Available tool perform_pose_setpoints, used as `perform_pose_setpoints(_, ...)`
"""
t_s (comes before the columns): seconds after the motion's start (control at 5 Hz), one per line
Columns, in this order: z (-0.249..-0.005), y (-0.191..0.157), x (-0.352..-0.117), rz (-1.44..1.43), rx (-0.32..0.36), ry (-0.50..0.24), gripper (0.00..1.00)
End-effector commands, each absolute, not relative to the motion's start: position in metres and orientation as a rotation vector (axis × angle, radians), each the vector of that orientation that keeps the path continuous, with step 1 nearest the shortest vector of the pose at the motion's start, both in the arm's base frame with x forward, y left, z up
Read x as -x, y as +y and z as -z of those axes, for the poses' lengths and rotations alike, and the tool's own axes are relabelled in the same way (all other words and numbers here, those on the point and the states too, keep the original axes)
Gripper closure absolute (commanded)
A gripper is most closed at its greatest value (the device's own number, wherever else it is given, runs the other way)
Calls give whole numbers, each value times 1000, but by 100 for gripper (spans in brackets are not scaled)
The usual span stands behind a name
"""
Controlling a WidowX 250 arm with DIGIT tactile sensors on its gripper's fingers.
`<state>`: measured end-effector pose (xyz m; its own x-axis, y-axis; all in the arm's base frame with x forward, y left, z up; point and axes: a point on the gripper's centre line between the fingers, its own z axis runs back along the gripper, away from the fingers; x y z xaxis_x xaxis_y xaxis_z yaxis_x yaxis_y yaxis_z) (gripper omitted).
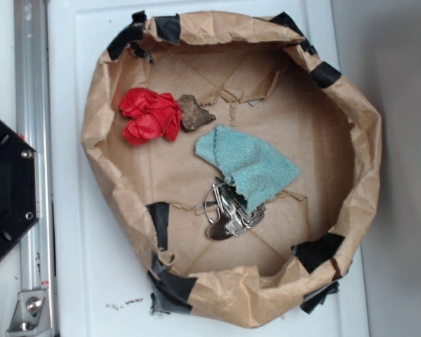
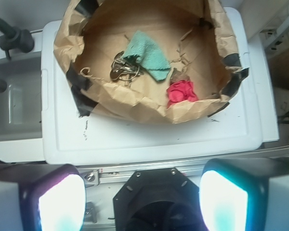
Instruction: Grab the blue cloth.
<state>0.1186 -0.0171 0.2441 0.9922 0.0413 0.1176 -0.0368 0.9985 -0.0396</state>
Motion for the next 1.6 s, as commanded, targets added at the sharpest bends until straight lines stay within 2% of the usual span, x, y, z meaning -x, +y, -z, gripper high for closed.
perform_pose_setpoints(0.0, -244, -17, -119, -39, 37, -119, 0)
perform_pose_setpoints(0.2, -216, -8, -169, -67, 29, -225, 0)
perform_pose_setpoints(0.4, -188, -4, -219, 18, 42, -235, 0)
perform_pose_setpoints(0.6, -154, 1, -263, 68, 16, -162, 0)
perform_pose_setpoints(0.8, -106, -8, -284, 154, 6, -67, 0)
perform_pose_setpoints(1.0, -69, -15, -284, 187, -25, 6, 0)
perform_pose_setpoints(1.2, -42, -20, -283, 155, -82, 48, 0)
perform_pose_setpoints(1.4, -33, -18, -291, 112, -67, 27, 100)
